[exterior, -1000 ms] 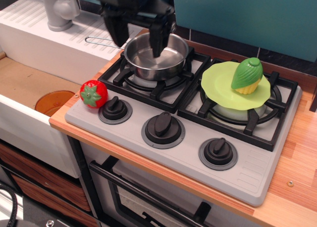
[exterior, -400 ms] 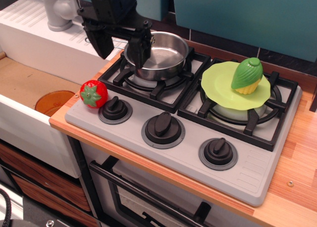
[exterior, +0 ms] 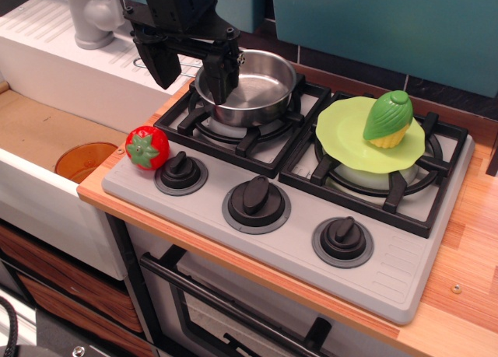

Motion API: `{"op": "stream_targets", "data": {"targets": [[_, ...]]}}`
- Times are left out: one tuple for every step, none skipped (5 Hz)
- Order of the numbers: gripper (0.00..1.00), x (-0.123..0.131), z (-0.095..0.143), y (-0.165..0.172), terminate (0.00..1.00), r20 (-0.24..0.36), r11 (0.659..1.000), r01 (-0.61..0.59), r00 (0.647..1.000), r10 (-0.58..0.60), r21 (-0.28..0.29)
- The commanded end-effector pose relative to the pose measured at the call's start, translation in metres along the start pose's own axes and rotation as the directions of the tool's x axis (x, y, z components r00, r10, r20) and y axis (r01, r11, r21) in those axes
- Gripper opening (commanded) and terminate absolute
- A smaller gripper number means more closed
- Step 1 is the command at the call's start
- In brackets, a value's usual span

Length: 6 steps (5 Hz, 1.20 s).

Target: Put corncob on plate and strawberry in pot or pan on stove

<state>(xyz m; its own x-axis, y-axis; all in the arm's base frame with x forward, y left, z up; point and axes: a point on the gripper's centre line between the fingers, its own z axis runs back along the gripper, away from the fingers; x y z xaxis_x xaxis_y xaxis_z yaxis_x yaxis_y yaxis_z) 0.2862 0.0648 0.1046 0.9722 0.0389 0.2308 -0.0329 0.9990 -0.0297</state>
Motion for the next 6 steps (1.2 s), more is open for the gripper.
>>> {"op": "stream_targets", "data": {"targets": [[1.00, 0.010, 0.022, 0.007, 0.00, 0.092, 0.996, 0.011, 0.996, -0.019, 0.089], [1.00, 0.010, 0.023, 0.015, 0.00, 0.129, 0.992, 0.016, 0.991, -0.032, 0.123], [1.00, 0.006, 0.023, 0.025, 0.00, 0.165, 0.988, -0.004, 0.986, -0.022, 0.157], [1.00, 0.000, 0.017, 0.033, 0.00, 0.181, 0.983, -0.038, 0.983, 0.005, 0.181], [1.00, -0.007, 0.013, 0.041, 0.00, 0.200, 0.982, -0.049, 0.980, 0.012, 0.181], [1.00, -0.013, 0.004, 0.043, 0.00, 0.221, 0.984, -0.053, 0.975, 0.014, 0.171]]}}
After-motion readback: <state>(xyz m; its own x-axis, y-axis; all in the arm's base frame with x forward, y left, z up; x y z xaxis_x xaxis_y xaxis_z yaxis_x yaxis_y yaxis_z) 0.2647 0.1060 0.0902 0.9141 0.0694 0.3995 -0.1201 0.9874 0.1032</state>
